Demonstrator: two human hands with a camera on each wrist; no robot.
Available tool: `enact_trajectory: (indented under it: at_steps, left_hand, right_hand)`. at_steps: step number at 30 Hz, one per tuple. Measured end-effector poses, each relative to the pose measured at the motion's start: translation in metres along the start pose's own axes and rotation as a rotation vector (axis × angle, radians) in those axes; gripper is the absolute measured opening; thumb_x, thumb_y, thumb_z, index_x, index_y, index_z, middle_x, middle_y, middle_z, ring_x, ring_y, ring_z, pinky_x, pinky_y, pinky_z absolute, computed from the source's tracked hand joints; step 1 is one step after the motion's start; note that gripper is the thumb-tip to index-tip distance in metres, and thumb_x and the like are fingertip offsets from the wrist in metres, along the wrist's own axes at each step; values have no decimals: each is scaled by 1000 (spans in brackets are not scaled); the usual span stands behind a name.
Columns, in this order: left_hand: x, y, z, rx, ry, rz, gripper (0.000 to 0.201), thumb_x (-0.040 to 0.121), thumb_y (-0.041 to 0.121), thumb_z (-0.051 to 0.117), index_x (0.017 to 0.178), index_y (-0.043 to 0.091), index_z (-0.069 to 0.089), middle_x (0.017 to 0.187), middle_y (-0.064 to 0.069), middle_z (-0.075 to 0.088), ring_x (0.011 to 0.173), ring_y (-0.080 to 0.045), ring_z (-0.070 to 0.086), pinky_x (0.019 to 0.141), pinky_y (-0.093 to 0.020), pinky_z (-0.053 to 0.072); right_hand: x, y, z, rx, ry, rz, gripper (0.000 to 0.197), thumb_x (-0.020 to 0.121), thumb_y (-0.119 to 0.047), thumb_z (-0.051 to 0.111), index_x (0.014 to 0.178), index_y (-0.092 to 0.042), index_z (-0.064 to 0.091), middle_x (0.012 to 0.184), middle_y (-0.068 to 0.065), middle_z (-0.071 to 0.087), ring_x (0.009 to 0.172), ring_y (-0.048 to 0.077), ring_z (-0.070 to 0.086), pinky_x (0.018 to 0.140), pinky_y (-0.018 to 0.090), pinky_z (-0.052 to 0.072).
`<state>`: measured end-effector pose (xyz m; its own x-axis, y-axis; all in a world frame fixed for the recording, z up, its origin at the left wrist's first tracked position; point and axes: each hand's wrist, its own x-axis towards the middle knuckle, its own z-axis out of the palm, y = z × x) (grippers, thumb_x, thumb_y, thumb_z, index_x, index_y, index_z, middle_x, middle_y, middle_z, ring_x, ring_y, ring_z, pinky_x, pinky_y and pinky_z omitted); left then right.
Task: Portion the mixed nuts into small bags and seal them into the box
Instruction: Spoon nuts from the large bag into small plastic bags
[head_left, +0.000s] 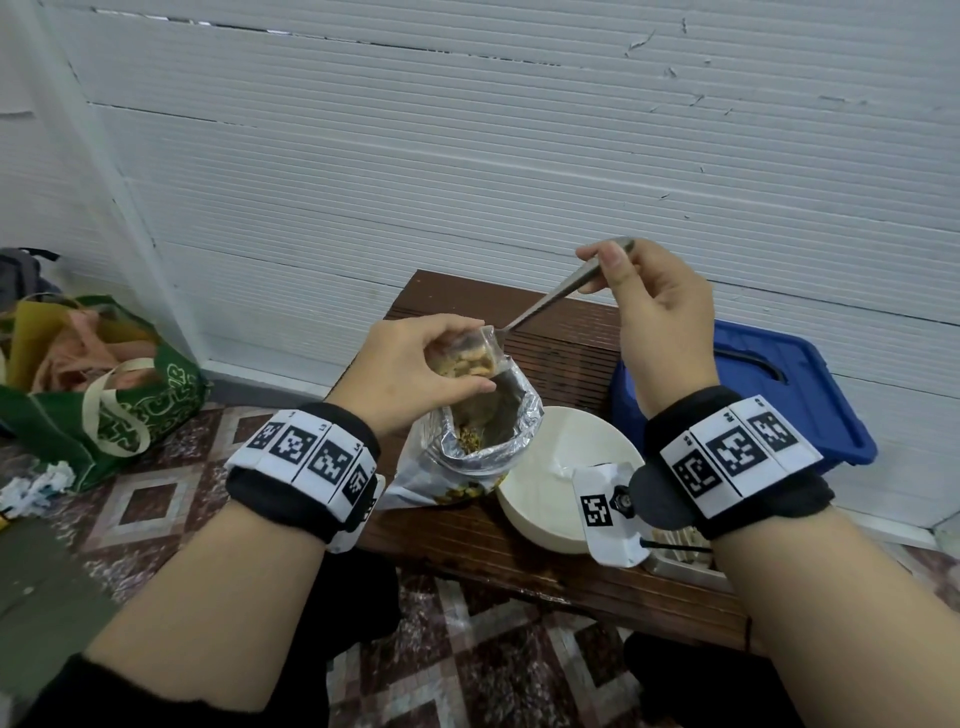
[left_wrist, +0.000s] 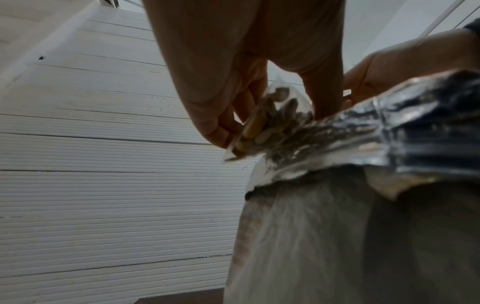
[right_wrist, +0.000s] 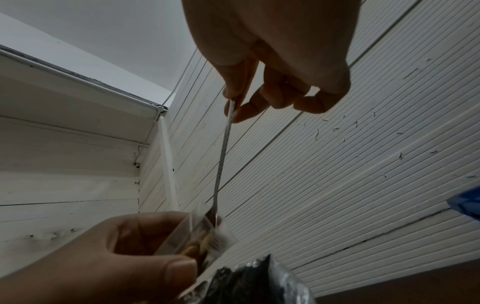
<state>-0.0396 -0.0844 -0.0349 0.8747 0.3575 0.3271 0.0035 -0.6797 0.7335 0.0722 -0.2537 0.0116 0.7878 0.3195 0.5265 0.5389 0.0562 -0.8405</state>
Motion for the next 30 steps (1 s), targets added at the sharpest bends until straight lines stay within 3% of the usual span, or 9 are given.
enact_trajectory:
  at_steps: [6, 11, 14, 16, 19, 21, 23, 26, 30]
  left_hand:
    - [-1, -4, -6, -77, 92, -44, 38, 72, 26, 82, 106, 22, 66, 86, 18, 64, 73, 16, 58, 68, -2, 44]
    - [-1, -7, -10, -99, 40, -79, 37, 68, 29, 83, 102, 27, 68, 88, 13, 69, 82, 3, 65, 75, -7, 49]
    - [-1, -9, -11, -97, -5, -80, 37, 66, 29, 84, 97, 35, 66, 88, 13, 71, 85, 1, 66, 79, -9, 50]
    - [-1, -10, -11, -80, -19, -83, 37, 66, 30, 85, 99, 32, 68, 90, 12, 71, 86, 0, 66, 80, -11, 50]
    - [0, -12, -12, -56, -29, -88, 40, 66, 33, 84, 102, 28, 71, 92, 12, 71, 89, 0, 66, 83, -15, 51]
    - [0, -13, -13, -47, -35, -90, 43, 65, 35, 84, 105, 25, 71, 94, 11, 72, 91, -1, 66, 88, -22, 53]
    - [0, -14, -13, -38, -37, -89, 44, 65, 37, 84, 106, 24, 71, 95, 11, 72, 92, -1, 66, 90, -27, 53]
    - [0, -14, -12, -20, -39, -87, 46, 65, 41, 83, 106, 24, 71, 96, 11, 72, 93, -1, 66, 92, -31, 53]
    - [-1, -15, -13, -17, -51, -94, 47, 64, 43, 82, 107, 27, 71, 96, 13, 72, 95, 0, 65, 93, -34, 52]
  right_hand:
    - [4, 1, -12, 6, 181, -43, 21, 99, -19, 50, 86, -21, 67, 83, -3, 66, 75, 5, 60, 78, 17, 48]
    - [0, 9, -18, -89, 270, 22, 24, 97, -20, 52, 79, -26, 66, 72, -13, 63, 72, 4, 59, 76, 25, 50]
    - [-12, 17, -12, -194, 154, 45, 24, 96, -21, 54, 78, -31, 67, 67, -7, 60, 67, 11, 53, 66, 28, 45]
    - [-24, 21, -4, -267, 5, 18, 20, 95, -22, 57, 81, -27, 71, 64, -6, 60, 58, 11, 47, 58, 29, 39]
    - [-41, 28, 7, -427, -254, -55, 23, 95, -29, 57, 83, -21, 75, 60, -6, 65, 53, 3, 52, 74, 30, 41]
    - [-48, 36, 13, -500, -367, -71, 28, 95, -33, 53, 81, -19, 73, 61, -4, 66, 62, 8, 57, 85, 41, 45]
    - [-54, 41, 19, -521, -425, -84, 25, 94, -31, 54, 83, -18, 73, 61, -4, 65, 66, 16, 56, 79, 43, 45]
    - [-64, 44, 28, -536, -476, -94, 19, 93, -25, 57, 87, -20, 75, 65, -3, 66, 75, 22, 54, 81, 46, 45]
    - [-64, 49, 32, -477, -406, 37, 21, 94, -25, 58, 84, -17, 75, 68, 0, 68, 75, 22, 59, 80, 45, 47]
